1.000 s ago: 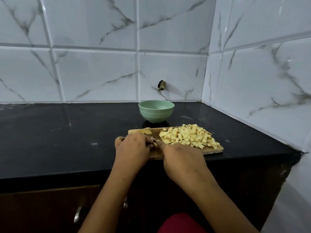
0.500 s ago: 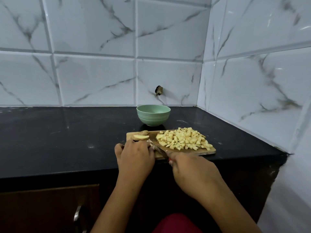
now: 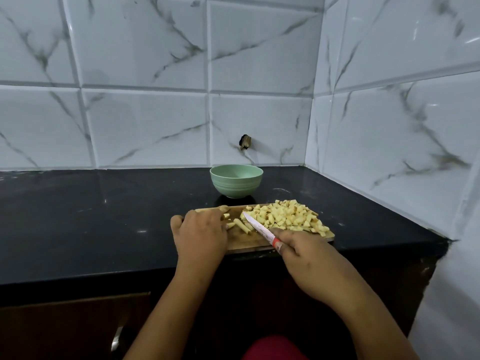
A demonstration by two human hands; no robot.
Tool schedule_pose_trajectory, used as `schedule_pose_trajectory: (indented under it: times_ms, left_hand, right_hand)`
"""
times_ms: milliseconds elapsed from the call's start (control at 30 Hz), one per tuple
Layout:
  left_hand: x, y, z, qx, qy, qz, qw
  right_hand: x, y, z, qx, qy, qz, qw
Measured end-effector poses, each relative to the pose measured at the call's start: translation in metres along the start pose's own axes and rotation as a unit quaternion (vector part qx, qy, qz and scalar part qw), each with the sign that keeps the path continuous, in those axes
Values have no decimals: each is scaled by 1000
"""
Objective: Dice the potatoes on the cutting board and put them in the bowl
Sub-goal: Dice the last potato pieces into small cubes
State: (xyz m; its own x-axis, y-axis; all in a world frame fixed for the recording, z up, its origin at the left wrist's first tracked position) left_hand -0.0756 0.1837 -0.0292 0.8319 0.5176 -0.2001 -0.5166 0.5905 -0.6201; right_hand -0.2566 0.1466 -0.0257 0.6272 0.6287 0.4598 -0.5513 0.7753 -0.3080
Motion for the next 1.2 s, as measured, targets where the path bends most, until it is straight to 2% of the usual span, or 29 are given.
schedule_pose_trajectory:
  times_ms: [133,300,567,700,900,1033,1200]
  left_hand:
    - [1,-20,-9,5,-17,-17,1000]
    - [-10,-34,-13,7,2,-89,996]
    - [-22,-34,-27,107,47,-194,974]
    - [-16,-30,-25,122,55,-181,974]
    - [-7,-24,-23,187,56,-174,965]
    - [0,-13,-16,181,88,-159,967]
    - [-1,-3,-10,144,127,-120,974]
  right_hand:
    - [-9,-2,-3,-2,-45,-5,999]
    - [-9,-2,-8,10,-81,-7,997]
    - [-15,-4,-9,-9,-83,-15,996]
    - [-16,-4,-14,0,-76,-11,997]
    - [-15,-4,-20,-1,-95,-11,995]
    - [-7,3,-15,-21,-68,-2,997]
    - [13,13,-8,-44,44,23,998]
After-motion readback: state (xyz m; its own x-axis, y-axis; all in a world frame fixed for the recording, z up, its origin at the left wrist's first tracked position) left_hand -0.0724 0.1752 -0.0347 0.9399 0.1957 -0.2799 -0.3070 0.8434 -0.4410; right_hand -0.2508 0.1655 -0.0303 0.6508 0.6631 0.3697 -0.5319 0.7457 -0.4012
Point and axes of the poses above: each hand's wrist, its own y-axis away from the middle knuckle, its own z-axis out of the back of the hand, x = y × z, the point moved 6 cm from there along -y, towards the middle knuckle, and after that the axes turned 5 degrees about -x, right-handed, at the moved point
